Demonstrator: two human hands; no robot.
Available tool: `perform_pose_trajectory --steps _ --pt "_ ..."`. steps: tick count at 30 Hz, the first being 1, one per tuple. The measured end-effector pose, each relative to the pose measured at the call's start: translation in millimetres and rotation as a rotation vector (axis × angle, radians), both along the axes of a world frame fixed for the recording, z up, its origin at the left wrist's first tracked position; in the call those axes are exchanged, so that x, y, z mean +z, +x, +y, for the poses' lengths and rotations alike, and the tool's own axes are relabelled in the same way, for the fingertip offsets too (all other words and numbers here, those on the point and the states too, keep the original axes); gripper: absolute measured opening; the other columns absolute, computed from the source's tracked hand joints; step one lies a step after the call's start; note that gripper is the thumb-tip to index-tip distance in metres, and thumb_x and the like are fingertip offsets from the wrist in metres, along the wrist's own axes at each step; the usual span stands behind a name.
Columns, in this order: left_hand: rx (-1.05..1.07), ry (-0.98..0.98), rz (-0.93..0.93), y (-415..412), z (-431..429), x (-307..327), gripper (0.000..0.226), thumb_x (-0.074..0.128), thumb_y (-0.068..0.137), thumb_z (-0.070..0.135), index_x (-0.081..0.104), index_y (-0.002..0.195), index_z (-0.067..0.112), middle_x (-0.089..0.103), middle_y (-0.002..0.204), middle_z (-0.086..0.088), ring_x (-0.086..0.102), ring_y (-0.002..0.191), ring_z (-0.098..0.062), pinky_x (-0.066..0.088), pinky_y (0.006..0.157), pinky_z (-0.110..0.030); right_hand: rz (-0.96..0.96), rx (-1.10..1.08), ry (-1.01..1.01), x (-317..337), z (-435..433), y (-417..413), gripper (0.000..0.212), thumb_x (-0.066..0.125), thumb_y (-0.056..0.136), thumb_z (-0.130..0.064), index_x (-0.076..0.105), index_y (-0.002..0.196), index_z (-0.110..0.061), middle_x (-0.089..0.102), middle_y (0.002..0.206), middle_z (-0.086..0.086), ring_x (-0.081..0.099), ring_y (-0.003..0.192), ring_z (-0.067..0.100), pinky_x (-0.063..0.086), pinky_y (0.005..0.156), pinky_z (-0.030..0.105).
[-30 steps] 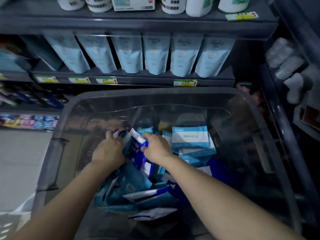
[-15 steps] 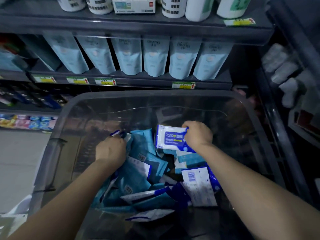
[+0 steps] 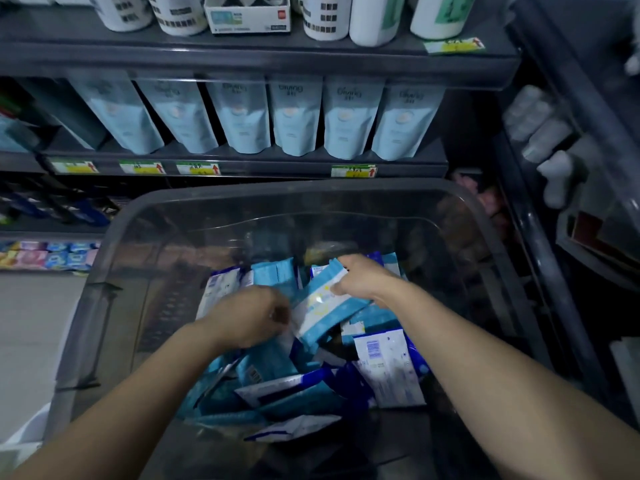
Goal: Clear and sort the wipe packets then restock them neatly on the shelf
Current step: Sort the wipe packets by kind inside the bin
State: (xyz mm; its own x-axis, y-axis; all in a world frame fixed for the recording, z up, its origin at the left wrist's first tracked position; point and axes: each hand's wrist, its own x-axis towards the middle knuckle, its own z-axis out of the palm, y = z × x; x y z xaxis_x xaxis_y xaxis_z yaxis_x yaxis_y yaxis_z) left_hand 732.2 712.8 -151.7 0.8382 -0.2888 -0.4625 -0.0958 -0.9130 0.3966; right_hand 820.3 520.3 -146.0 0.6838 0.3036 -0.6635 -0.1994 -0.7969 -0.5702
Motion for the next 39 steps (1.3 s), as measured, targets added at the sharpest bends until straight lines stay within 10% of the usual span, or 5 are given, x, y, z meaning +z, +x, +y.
perform_pose_trajectory --steps 5,15,25,30,39 --pt "-0.206 0.401 0.103 -8.8 9.9 -11.9 0.05 0.071 0.073 0.039 0.054 0.12 0.032 0.051 0.121 0.004 0.045 0.116 -0.019 0.036 0.091 -0.032 0.074 0.131 -0.069 1.0 -17.2 1.0 0.031 0.065 0.089 -0.009 0.059 0.119 -0.015 0.065 0.118 0.004 0.061 0.103 0.019 0.05 0.09 0.03" --pt "-0.301 0.38 -0.001 -1.8 4.9 -19.9 0.037 0.072 0.072 0.042 0.061 0.105 0.031 0.044 0.122 0.008 0.043 0.118 -0.015 0.035 0.095 -0.032 0.068 0.829 -0.501 3.8 -39.7 -6.0 0.053 0.064 0.091 -0.019 0.046 0.14 -0.01 0.045 0.144 0.006 0.048 0.125 0.025 0.044 0.103 0.036" --pt "-0.069 0.018 -0.021 18.5 9.8 -12.1 0.016 0.074 0.076 0.03 0.059 0.074 0.026 0.056 0.092 0.009 0.054 0.092 -0.012 0.044 0.081 -0.03 -0.108 0.302 -0.318 -10.1 -45.2 10.2 0.052 0.048 0.093 -0.009 0.044 0.143 -0.022 0.048 0.142 0.004 0.052 0.12 0.023 0.044 0.089 0.024" --pt "0.104 -0.104 -0.011 30.1 -0.2 0.4 0.032 0.071 0.083 0.026 0.044 0.065 0.023 0.051 0.066 0.006 0.046 0.063 -0.011 0.04 0.064 -0.031 -0.222 -0.193 -0.145 -33.7 -42.3 11.7 0.014 0.056 0.09 -0.016 0.065 0.101 -0.019 0.065 0.103 0.005 0.061 0.099 0.026 0.046 0.078 0.026" --pt "0.151 -0.095 0.013 33.2 -1.4 -2.9 0.029 0.07 0.083 0.027 0.047 0.067 0.022 0.05 0.065 0.009 0.044 0.061 -0.003 0.035 0.057 -0.02 -0.269 -0.259 -0.223 -51.0 -34.0 3.4 0.025 0.068 0.084 -0.027 0.073 0.107 -0.021 0.07 0.112 0.002 0.063 0.106 0.025 0.051 0.089 0.029"
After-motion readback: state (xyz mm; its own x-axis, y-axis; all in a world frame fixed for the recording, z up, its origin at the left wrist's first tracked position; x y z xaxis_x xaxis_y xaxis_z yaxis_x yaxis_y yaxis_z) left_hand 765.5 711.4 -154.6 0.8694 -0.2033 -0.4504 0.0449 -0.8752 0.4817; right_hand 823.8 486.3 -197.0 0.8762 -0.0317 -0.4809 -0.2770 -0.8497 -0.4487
